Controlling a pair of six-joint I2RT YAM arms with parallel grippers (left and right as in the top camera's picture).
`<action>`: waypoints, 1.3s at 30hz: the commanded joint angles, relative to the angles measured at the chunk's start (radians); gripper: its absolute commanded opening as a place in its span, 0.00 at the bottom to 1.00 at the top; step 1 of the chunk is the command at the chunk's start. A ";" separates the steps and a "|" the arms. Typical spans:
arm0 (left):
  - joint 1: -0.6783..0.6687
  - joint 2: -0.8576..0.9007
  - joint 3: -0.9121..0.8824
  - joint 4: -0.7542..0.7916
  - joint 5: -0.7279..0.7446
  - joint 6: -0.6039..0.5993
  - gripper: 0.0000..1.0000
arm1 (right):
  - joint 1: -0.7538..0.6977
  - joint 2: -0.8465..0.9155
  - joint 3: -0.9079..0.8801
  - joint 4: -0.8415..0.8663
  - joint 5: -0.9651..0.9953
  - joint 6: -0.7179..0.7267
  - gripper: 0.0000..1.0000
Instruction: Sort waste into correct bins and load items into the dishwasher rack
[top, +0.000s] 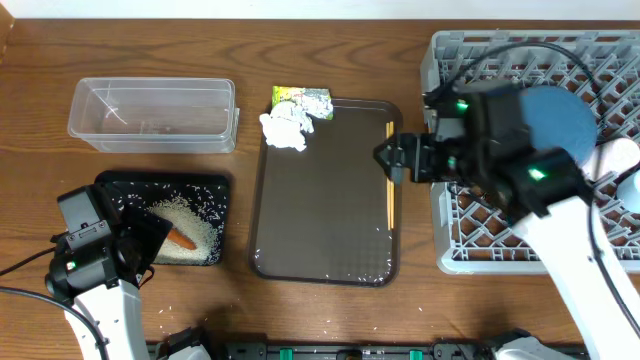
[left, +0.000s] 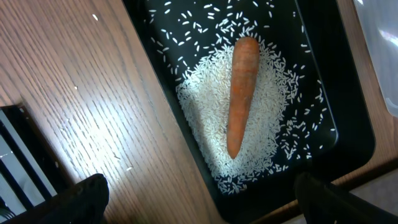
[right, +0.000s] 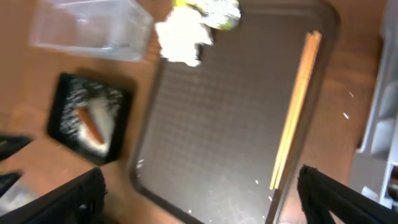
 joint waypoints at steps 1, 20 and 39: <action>0.006 -0.001 -0.001 -0.003 -0.019 -0.016 0.98 | -0.011 0.034 0.048 -0.003 0.121 0.066 0.99; 0.006 -0.001 -0.001 -0.003 -0.019 -0.016 0.98 | -0.364 0.025 0.047 -0.248 0.372 0.066 0.99; 0.006 -0.001 -0.001 -0.199 0.428 -0.110 0.98 | -0.363 0.025 0.047 -0.248 0.372 0.066 0.99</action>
